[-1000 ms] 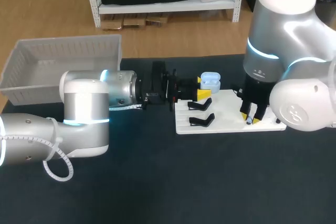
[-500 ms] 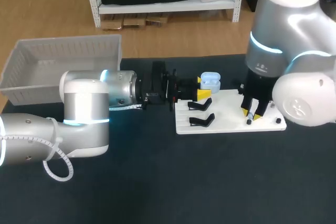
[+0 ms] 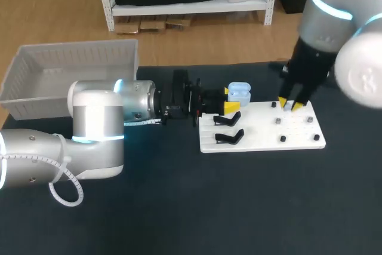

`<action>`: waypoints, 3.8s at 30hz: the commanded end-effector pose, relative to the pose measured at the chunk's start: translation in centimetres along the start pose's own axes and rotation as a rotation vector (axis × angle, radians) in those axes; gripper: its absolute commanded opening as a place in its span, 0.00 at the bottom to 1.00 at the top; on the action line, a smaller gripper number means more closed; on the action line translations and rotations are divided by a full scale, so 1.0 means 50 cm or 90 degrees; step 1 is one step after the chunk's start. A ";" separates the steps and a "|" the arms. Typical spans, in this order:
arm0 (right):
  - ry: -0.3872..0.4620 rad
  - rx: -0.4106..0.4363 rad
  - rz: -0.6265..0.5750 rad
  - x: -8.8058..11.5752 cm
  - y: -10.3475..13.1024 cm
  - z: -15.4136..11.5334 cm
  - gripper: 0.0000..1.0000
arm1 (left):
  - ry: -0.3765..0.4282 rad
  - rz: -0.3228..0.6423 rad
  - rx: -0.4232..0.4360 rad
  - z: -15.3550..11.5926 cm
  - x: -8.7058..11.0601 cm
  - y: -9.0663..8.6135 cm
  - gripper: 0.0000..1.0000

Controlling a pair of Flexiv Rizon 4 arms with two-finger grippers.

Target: Pick up each earbud case from the left stands, insert the matching earbuds, close the lid, and place the case in the box.

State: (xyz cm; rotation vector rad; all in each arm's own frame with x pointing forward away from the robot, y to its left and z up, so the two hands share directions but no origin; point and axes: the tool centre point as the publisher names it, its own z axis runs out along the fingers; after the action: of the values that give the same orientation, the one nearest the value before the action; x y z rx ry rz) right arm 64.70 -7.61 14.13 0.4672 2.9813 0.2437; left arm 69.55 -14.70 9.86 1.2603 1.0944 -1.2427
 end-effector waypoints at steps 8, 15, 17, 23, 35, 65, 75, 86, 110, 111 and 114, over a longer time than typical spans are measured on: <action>-0.007 0.006 -0.169 0.023 0.075 -0.086 0.00 | -0.003 0.002 -0.001 -0.001 0.003 0.000 0.00; -0.007 0.006 -0.169 0.023 0.075 -0.086 0.00 | -0.003 0.002 -0.001 -0.001 0.003 0.000 0.00; -0.007 0.006 -0.169 0.023 0.075 -0.086 0.00 | -0.003 0.002 -0.001 -0.001 0.003 0.000 0.00; -0.006 0.016 -0.208 0.021 0.096 -0.087 0.00 | -0.003 0.002 -0.001 -0.001 0.003 0.000 0.00; 0.037 0.033 -0.320 0.020 0.200 -0.077 0.00 | -0.003 0.002 -0.001 -0.001 0.003 0.000 0.00; 0.051 0.046 -0.355 0.011 0.216 -0.018 0.00 | -0.003 0.002 -0.001 -0.001 0.003 0.000 0.00; 0.048 0.047 -0.357 0.005 0.218 -0.005 0.00 | -0.003 0.002 -0.001 -0.001 0.003 0.000 0.00; 0.051 0.052 -0.352 0.001 0.216 0.003 0.00 | -0.003 0.002 -0.001 -0.001 0.003 0.000 0.00; 0.053 0.056 -0.345 -0.004 0.216 0.011 0.00 | -0.003 0.002 -0.001 -0.001 0.003 0.000 0.00; 0.053 0.056 -0.345 -0.004 0.216 0.011 0.00 | -0.003 0.002 -0.001 -0.001 0.003 0.000 0.00; 0.052 0.056 -0.345 -0.006 0.218 0.010 0.00 | -0.003 0.002 -0.001 -0.001 0.003 0.000 0.00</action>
State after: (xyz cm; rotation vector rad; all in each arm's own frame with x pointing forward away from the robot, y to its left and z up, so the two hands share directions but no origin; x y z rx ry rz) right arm 68.12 2.55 15.52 -0.3572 3.0588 0.0811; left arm 69.55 -14.71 9.87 1.2603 1.0944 -1.2427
